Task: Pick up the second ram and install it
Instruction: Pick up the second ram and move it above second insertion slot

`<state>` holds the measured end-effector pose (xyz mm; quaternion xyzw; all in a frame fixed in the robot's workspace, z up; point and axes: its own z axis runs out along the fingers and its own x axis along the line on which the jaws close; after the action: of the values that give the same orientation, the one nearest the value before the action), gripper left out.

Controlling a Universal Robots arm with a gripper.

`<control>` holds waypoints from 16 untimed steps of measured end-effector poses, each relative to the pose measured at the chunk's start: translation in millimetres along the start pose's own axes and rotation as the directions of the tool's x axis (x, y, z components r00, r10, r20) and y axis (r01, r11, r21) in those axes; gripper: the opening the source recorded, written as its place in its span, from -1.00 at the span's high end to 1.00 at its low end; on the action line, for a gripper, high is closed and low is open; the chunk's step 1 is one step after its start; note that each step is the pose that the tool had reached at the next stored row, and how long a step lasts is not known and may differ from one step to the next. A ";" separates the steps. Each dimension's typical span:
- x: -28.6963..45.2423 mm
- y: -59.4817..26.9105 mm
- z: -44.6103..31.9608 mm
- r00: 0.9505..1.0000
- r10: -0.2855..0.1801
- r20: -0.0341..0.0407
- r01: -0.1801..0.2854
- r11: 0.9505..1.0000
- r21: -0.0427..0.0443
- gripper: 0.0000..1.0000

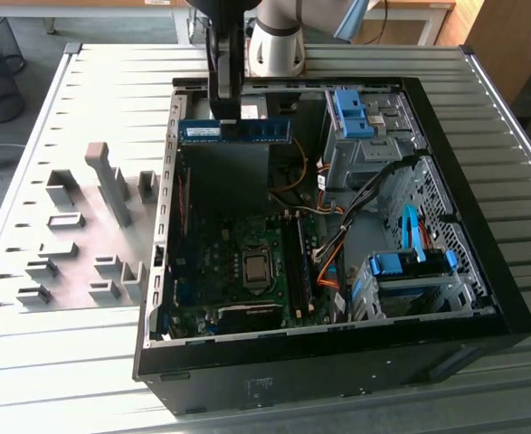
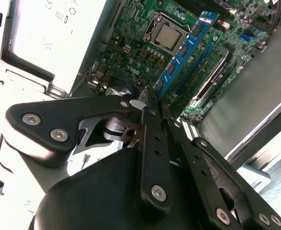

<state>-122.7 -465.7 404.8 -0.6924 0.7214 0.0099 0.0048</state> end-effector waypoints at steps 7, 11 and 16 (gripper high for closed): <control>-0.4 -9.5 -0.1 1.000 0.000 0.000 0.000 1.000 0.000 0.73; -0.5 -12.8 -0.1 1.000 0.000 0.000 0.000 1.000 0.000 0.73; -0.6 -16.3 -0.1 1.000 0.000 0.000 0.000 1.000 0.000 0.73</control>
<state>-106.4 -465.7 404.7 -0.6925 0.7213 0.0099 0.0049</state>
